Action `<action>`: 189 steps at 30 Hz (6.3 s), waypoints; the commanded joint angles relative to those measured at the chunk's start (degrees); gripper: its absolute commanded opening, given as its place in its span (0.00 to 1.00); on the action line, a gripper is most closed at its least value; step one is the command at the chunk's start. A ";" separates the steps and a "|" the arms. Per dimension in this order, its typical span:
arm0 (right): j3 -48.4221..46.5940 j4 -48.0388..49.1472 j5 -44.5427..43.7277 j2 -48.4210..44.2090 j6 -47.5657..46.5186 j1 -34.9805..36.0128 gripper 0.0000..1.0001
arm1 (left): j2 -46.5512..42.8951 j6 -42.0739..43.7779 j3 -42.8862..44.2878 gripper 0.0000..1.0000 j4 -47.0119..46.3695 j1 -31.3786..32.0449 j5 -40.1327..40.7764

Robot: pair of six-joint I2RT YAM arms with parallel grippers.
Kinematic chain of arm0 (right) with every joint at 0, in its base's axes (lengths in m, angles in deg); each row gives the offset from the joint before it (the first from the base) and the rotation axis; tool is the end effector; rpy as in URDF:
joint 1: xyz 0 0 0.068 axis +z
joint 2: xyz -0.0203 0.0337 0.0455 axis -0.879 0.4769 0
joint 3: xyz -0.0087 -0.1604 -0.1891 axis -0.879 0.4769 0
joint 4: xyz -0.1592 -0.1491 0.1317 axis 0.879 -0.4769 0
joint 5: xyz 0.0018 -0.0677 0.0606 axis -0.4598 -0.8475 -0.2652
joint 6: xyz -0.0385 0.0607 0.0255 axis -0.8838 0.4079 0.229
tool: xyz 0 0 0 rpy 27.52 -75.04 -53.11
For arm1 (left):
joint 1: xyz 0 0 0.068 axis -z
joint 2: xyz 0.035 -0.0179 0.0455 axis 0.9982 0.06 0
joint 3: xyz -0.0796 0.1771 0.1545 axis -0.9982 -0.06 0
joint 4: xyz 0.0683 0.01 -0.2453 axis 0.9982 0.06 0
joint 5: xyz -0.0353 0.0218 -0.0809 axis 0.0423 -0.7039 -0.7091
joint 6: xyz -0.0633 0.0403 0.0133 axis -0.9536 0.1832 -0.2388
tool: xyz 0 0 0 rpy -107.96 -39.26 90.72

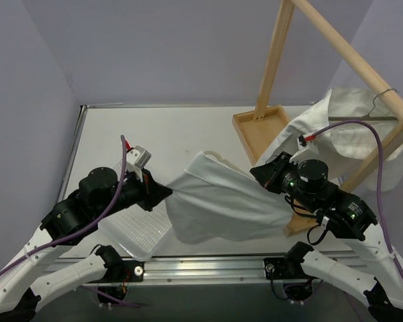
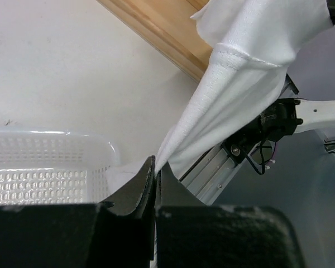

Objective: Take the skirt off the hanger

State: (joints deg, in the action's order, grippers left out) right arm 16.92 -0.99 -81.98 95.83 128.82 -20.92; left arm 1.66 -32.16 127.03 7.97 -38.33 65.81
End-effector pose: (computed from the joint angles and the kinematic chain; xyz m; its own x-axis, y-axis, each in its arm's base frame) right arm 0.1445 0.1155 0.3969 -0.4973 0.5414 -0.6779 -0.3046 0.6227 0.7207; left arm 0.1149 -0.1363 0.3682 -0.5291 -0.0620 -0.8463 0.6237 0.6478 -0.4374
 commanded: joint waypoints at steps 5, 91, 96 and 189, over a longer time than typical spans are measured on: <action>-1.25 -5.19 -10.89 -3.69 -0.48 -0.78 0.00 | -2.69 0.80 0.34 0.02 3.90 -0.94 4.59; -5.12 17.83 22.76 0.18 4.97 -0.78 0.00 | 8.03 3.61 0.87 0.02 3.93 -26.15 0.34; -5.47 15.82 22.94 0.44 4.00 -0.78 0.00 | 9.26 -3.40 -3.60 0.02 1.44 -28.98 -6.40; 0.33 -1.85 13.63 4.05 3.47 -1.05 0.89 | 17.44 8.79 17.48 0.02 0.83 -0.06 -19.59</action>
State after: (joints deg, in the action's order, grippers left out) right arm 18.84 -2.30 -67.95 101.56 131.29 -21.81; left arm 20.35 -23.77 142.89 10.46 -38.64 44.89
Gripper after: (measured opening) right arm 0.885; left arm 0.096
